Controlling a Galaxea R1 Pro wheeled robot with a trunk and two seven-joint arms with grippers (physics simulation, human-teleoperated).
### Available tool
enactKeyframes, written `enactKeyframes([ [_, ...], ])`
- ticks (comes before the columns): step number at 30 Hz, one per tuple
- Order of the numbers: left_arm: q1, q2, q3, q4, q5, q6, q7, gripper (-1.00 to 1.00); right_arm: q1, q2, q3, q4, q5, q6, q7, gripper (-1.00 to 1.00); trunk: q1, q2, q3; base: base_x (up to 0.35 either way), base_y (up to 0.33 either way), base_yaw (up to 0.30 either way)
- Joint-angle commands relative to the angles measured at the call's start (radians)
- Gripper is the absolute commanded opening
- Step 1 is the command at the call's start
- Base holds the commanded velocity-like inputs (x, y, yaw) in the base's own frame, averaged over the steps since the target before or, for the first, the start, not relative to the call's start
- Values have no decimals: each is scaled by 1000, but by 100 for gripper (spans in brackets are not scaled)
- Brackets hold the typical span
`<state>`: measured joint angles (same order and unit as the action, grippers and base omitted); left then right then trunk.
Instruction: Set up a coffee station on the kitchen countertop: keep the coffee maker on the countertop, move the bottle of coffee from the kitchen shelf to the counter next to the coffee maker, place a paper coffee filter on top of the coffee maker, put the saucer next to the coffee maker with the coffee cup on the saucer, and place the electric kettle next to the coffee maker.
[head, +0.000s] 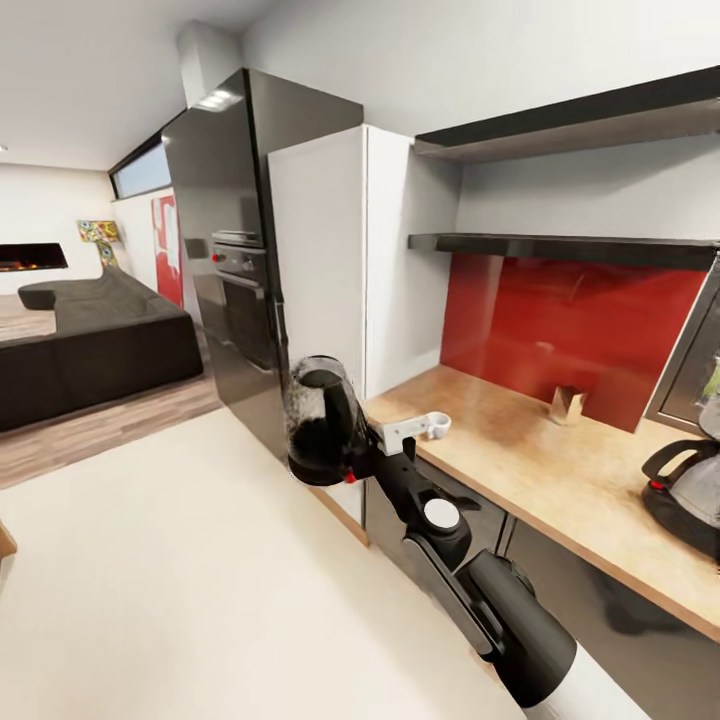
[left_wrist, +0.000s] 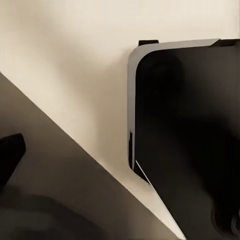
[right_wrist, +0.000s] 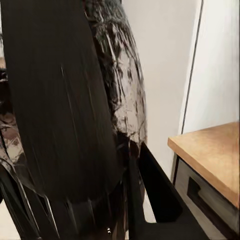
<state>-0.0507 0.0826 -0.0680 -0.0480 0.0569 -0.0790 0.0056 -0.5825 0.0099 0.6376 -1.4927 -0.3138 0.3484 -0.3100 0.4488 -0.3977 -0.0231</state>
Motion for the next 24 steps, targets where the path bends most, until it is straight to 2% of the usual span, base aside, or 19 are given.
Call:
enactKeyframes([
  [1, -1, 0, -7, 0, 6, -4, 1, 100, -2, 0, 2, -1, -5, 3, -9, -100, 1, -2, -2, 331, 16, -272],
  [12, -1, 0, -7, 0, 6, -3, 1, 100, -2, 0, 2, -1, -5, 3, -9, -100, 1, -2, -2, 300, 143, -271],
  [18, -1, 0, -7, 0, 6, -4, 1, 100, -1, 1, 2, -1, -5, 3, -9, -100, 1, -2, -2, 43, 27, -257],
  [24, -1, 0, -7, 0, 6, -4, 1, 100, -1, 1, 2, -3, -7, 2, -9, -100, 1, -2, -2, 1, 1, -36],
])
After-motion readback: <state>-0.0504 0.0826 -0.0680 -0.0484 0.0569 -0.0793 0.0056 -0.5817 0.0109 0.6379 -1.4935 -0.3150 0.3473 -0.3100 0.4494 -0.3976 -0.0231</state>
